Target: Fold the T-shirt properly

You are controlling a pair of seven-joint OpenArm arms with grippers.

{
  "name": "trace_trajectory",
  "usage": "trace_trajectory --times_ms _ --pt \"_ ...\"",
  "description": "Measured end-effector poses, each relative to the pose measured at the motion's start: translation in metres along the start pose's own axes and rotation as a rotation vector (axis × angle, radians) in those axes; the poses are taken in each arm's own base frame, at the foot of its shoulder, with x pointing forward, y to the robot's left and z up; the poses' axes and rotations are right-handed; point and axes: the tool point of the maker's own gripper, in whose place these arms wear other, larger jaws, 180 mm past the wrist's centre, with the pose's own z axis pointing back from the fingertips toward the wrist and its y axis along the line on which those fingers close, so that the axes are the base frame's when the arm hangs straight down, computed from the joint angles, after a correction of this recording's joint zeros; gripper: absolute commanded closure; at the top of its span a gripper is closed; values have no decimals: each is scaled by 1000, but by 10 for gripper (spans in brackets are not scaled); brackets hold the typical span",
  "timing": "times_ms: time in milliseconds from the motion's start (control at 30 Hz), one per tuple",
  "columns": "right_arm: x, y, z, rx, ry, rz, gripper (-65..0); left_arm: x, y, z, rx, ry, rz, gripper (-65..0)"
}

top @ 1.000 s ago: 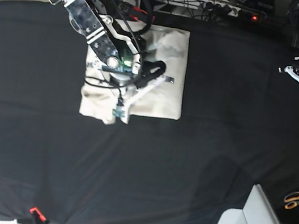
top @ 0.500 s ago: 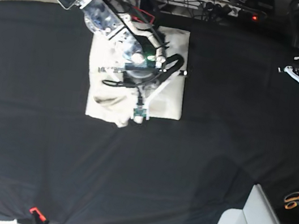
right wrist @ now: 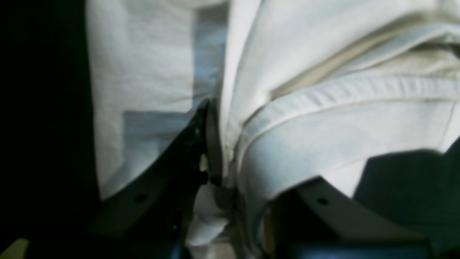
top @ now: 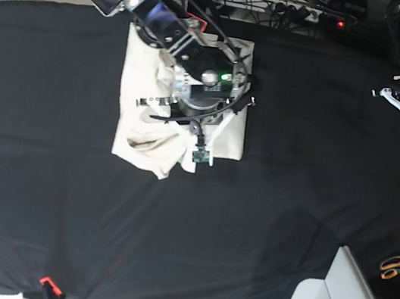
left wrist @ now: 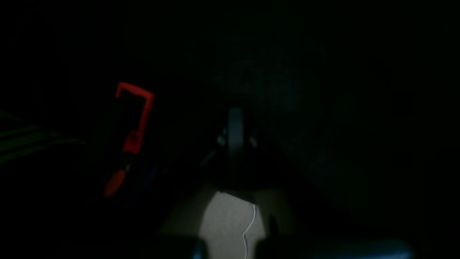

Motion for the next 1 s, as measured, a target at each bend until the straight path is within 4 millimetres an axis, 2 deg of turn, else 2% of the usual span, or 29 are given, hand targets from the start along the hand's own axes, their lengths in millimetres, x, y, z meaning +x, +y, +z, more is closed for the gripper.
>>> trace_trajectory --times_ms 167,300,433,567,767,833,867,1000 --pt "9 11 11 -48 -71 105 -2 0 0 0 -1 1 1 0" --pt "-9 25 15 -26 -6 143 -2 -1 -1 0 -3 2 3 0" --pt "-12 19 6 -71 13 197 -2 -1 -2 0 -3 2 4 0" --pt "-19 21 5 -70 27 212 -2 -2 -3 0 -5 3 5 0" --pt "-17 21 6 -68 20 210 -11 -2 -3 0 -5 2 5 0" --pt "-15 23 6 -64 12 209 -57 -2 -3 0 -5 3 5 0" --pt "-12 24 7 -60 -4 207 -105 -2 -3 0 -5 3 5 0" --pt "-1 30 14 -33 -52 191 -348 -2 -3 0 -5 3 6 0"
